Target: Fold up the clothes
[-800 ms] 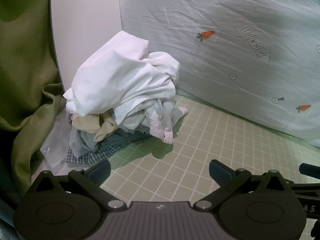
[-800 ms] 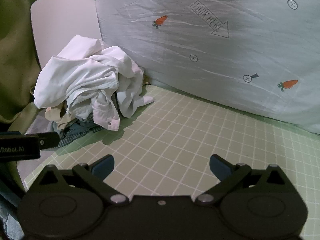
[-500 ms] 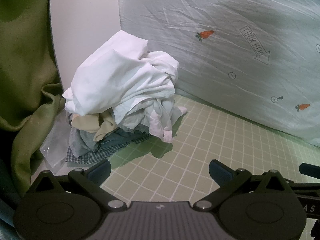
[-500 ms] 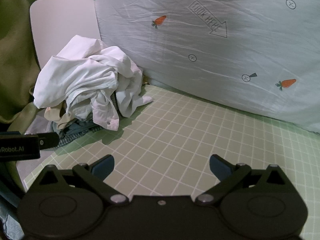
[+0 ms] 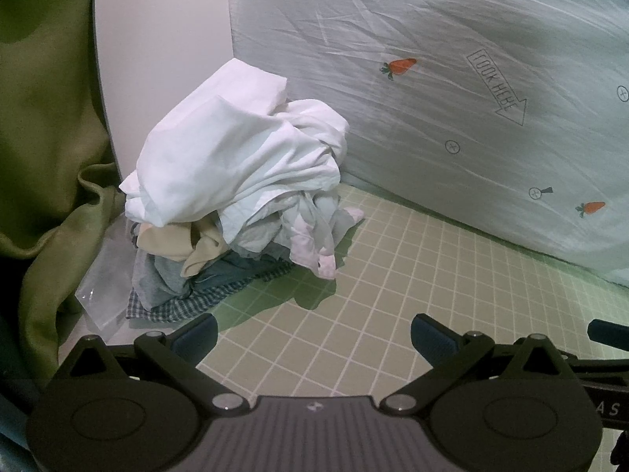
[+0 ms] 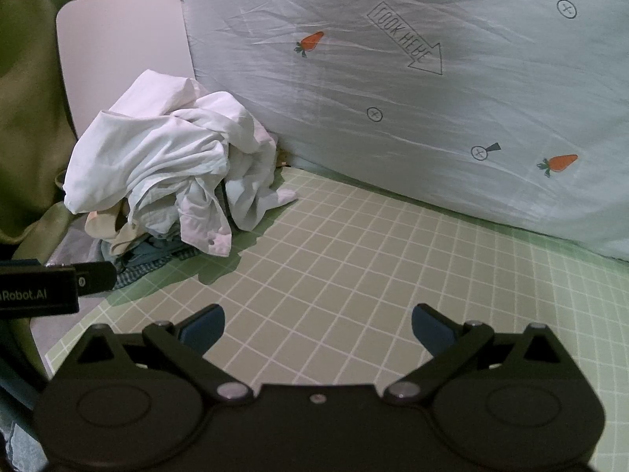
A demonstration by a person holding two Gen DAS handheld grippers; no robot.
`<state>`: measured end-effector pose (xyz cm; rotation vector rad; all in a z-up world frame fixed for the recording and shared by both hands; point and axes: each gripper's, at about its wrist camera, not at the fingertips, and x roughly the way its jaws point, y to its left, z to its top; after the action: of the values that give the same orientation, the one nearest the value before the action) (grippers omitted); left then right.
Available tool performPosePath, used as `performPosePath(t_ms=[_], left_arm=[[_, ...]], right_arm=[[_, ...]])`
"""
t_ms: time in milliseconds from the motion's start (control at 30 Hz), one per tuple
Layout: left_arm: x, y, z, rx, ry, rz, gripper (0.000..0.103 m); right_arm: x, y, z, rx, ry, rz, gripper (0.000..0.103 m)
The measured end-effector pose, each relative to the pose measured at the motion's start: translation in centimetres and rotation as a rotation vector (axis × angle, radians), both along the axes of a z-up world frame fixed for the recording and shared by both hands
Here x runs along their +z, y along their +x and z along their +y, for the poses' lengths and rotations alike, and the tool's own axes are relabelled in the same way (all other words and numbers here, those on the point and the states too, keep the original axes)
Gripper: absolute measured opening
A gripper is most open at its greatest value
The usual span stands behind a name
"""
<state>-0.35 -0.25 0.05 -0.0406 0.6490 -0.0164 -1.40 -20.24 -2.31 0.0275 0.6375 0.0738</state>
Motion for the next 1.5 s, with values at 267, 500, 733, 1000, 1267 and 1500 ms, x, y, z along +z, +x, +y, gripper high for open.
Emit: performPosePath(t_ms=[267, 500, 733, 1000, 1267, 1500], left_arm=[[0.0, -0.1, 0.0, -0.002, 0.000, -0.001, 0.103], [-0.1, -0.2, 0.2, -0.006, -0.002, -0.001, 0.103], [-0.1, -0.2, 0.4, -0.011, -0.002, -0.001, 0.103], [0.0, -0.3, 0.5, -0.014, 0.002, 0.003, 0.103], [0.4, -1.0, -0.1, -0.003, 0.005, 0.005, 0.103], [2.0, -1.6, -1.0, 0.006, 0.038, -0.009, 0.103]], right_arm=[[0.0, -0.1, 0.1, 0.000, -0.002, 0.001, 0.103], [0.0, -0.3, 0.3, 0.000, -0.005, 0.000, 0.103], [0.0, -0.3, 0.6, -0.001, -0.010, 0.001, 0.103], [0.0, -0.3, 0.8, 0.002, -0.010, 0.005, 0.103], [0.3, -0.7, 0.9, 0.027, -0.018, 0.001, 0.103], [1.4, -0.4, 0.4, 0.050, -0.014, -0.012, 0.103]])
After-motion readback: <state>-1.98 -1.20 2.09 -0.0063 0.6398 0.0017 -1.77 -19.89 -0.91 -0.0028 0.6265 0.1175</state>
